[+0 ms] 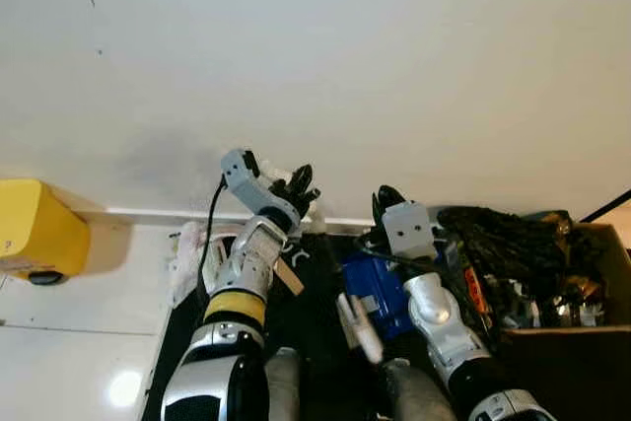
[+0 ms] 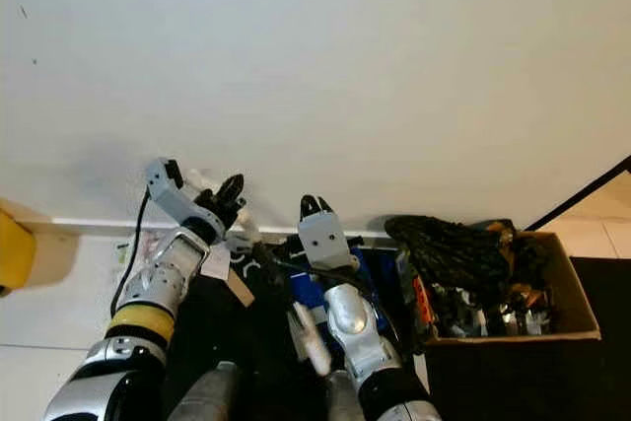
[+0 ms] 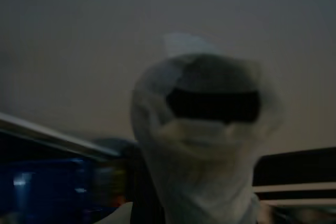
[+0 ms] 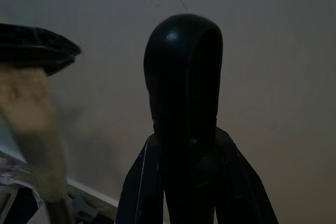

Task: Sweep floor

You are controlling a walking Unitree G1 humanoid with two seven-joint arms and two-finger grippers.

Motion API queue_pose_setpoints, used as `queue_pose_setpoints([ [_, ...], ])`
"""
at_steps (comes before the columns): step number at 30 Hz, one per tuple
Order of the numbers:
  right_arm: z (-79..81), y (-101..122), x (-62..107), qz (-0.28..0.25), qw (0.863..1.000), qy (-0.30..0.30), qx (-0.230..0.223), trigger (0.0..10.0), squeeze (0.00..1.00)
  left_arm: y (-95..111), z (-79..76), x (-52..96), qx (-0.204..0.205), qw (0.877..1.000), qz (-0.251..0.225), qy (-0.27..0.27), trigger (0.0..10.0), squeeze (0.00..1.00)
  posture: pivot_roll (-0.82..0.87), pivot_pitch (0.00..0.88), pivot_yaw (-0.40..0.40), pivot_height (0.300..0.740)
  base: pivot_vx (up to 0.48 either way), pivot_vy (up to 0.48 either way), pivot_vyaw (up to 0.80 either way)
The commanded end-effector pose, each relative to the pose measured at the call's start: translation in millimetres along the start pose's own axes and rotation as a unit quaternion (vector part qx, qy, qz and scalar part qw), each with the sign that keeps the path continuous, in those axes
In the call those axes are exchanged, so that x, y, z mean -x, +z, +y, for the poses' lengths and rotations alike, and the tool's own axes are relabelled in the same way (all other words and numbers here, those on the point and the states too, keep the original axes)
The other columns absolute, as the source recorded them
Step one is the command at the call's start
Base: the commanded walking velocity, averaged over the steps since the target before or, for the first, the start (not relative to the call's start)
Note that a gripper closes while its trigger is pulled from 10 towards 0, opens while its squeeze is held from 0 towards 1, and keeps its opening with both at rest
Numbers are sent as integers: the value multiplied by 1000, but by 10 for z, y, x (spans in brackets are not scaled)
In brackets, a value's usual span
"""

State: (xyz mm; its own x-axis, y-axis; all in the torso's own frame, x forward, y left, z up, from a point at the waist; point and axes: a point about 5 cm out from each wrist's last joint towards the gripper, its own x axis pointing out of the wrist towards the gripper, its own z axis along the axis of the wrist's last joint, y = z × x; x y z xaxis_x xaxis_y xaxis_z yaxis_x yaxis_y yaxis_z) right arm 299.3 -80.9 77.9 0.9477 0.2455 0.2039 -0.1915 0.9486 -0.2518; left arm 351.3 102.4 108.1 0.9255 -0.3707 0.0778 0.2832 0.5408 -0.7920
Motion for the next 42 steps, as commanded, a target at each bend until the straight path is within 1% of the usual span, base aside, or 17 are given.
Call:
queue_pose_setpoints([
  [1,61,-94,81,28,999,1,-23,10000,0,-149,-86,-24,46,999,12,-25,10000,0,74,234,29,740,0,0,0],
  [5,42,-89,67,28,999,-3,-24,10000,0,-225,-141,-10,65,997,16,-43,10000,0,79,234,27,740,0,0,0],
  [9,31,-91,63,29,999,-7,-26,10000,0,-56,-191,32,54,996,-11,-67,10000,0,92,230,28,740,0,0,0],
  [10,31,-91,63,29,999,-7,-26,10000,0,-56,-191,32,54,996,-11,-67,10000,0,92,230,28,740,0,0,0],
  [11,38,-96,68,30,999,-6,-27,10000,0,132,-208,95,-20,996,-17,-82,10000,0,108,228,31,740,0,0,0],
  [14,47,-103,73,32,999,-5,-30,10000,0,307,-239,185,-132,986,-8,-99,10000,0,118,228,32,740,0,0,0],
  [15,47,-103,73,32,999,-5,-30,10000,0,307,-239,185,-132,986,-8,-99,10000,0,118,228,32,740,0,0,0],
  [16,53,-107,75,33,999,-6,-37,10000,0,408,-232,254,-192,976,-2,-105,10000,0,123,228,31,740,0,0,0],
  [17,53,-107,75,33,999,-6,-37,10000,0,408,-232,254,-192,976,-2,-105,10000,0,123,228,31,740,0,0,0],
  [18,53,-109,76,35,998,-9,-43,10000,0,474,-225,294,-225,969,0,-105,10000,0,123,228,31,740,0,0,0],
  [20,41,-106,78,34,998,-17,-54,10000,0,541,-217,335,-254,962,-1,-101,10000,0,127,231,30,740,0,0,0],
  [23,-4,-46,68,18,996,-32,-76,10000,0,556,-160,351,-273,959,-3,-74,10000,0,125,230,29,740,0,0,0],
  [25,-12,-27,63,13,996,-33,-78,10000,0,544,-129,358,-273,960,-1,-62,10000,0,123,229,29,740,0,0,0],
  [29,-16,-54,65,20,996,-40,-79,10000,0,419,30,372,-283,958,18,-27,10000,0,116,226,31,740,0,0,0],
  [32,-27,-61,64,24,994,-57,-92,10000,0,344,94,388,-289,957,31,-15,10000,0,113,225,32,740,0,0,0],
  [35,-43,-61,66,25,992,-68,-100,10000,0,299,93,389,-291,956,37,-15,10000,0,111,227,30,740,0,0,0],
  [42,-32,-81,85,27,994,-62,-80,10000,0,269,72,386,-292,956,35,-18,10000,0,132,232,29,740,0,0,0],
])
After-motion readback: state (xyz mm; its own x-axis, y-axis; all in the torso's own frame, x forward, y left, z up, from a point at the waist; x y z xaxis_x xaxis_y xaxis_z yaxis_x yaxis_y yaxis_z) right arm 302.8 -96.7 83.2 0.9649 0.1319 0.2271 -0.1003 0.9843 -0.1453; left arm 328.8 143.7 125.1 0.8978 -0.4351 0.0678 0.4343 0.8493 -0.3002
